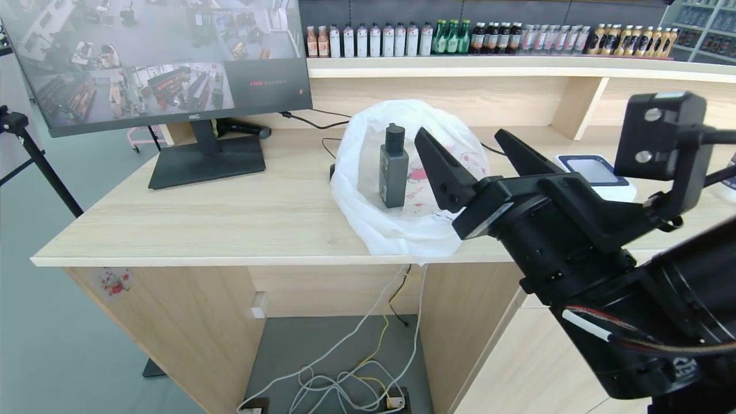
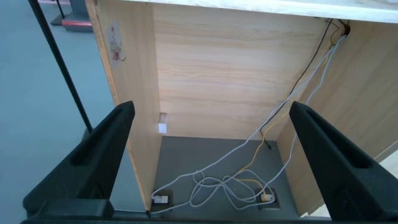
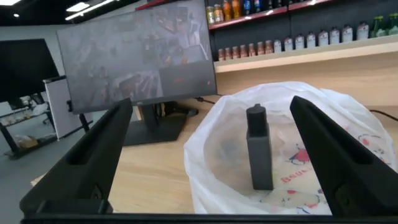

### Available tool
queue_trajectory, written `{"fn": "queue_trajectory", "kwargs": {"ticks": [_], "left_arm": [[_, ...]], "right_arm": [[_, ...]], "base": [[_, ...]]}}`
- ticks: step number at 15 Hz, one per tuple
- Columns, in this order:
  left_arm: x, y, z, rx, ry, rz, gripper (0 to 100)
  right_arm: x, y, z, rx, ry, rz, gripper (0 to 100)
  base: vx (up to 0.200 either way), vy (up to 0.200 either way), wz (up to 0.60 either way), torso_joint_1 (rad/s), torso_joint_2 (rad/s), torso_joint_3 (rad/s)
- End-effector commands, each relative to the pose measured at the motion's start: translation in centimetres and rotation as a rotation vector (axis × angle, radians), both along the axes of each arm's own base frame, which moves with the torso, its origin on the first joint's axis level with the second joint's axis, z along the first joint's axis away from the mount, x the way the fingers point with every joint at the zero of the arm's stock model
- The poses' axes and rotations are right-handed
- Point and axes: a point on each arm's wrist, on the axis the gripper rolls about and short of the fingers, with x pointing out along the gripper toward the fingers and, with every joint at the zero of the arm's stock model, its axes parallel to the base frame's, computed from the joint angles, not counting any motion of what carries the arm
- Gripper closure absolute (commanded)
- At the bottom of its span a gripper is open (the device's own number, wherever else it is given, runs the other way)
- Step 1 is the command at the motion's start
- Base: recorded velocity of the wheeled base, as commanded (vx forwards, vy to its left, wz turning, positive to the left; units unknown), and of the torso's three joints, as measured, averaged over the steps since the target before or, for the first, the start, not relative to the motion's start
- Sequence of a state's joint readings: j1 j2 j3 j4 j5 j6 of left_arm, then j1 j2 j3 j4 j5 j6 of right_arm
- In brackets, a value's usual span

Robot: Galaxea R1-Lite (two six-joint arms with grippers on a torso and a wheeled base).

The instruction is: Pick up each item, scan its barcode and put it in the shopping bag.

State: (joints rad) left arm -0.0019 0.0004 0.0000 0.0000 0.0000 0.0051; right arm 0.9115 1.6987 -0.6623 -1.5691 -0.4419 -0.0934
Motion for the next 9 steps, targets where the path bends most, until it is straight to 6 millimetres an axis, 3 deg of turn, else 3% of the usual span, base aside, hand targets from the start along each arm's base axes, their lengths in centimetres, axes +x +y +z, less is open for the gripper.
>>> {"fn": "queue_trajectory", "kwargs": {"ticks": [1,2,5,9], "left_arm": [[0.0,0.0,0.0,-0.001,0.000,0.000,0],[0.0,0.0,0.0,-0.002,0.000,0.002,0],[0.0,0.0,0.0,-0.005,0.000,0.002,0],[0.0,0.0,0.0,-0.008,0.000,0.002,0]], "right_arm": [[-0.5,-1.2,-1.2,-0.038,0.037,-0.016,0],[-0.5,-1.6,-1.3,-0.041,0.040,-0.029,0],[0.8,-2.8,-0.8,-0.018,0.030,-0.088,0],[0.7,-4.0,-0.7,-0.019,0.030,-0.120,0]], "base": [[0.000,0.000,0.00,0.000,0.00,0.000],[0.000,0.000,0.00,0.000,0.00,0.000],[0.000,-0.200,0.00,0.001,0.00,0.004],[0.000,-0.200,0.00,-0.004,0.00,0.004]]}}
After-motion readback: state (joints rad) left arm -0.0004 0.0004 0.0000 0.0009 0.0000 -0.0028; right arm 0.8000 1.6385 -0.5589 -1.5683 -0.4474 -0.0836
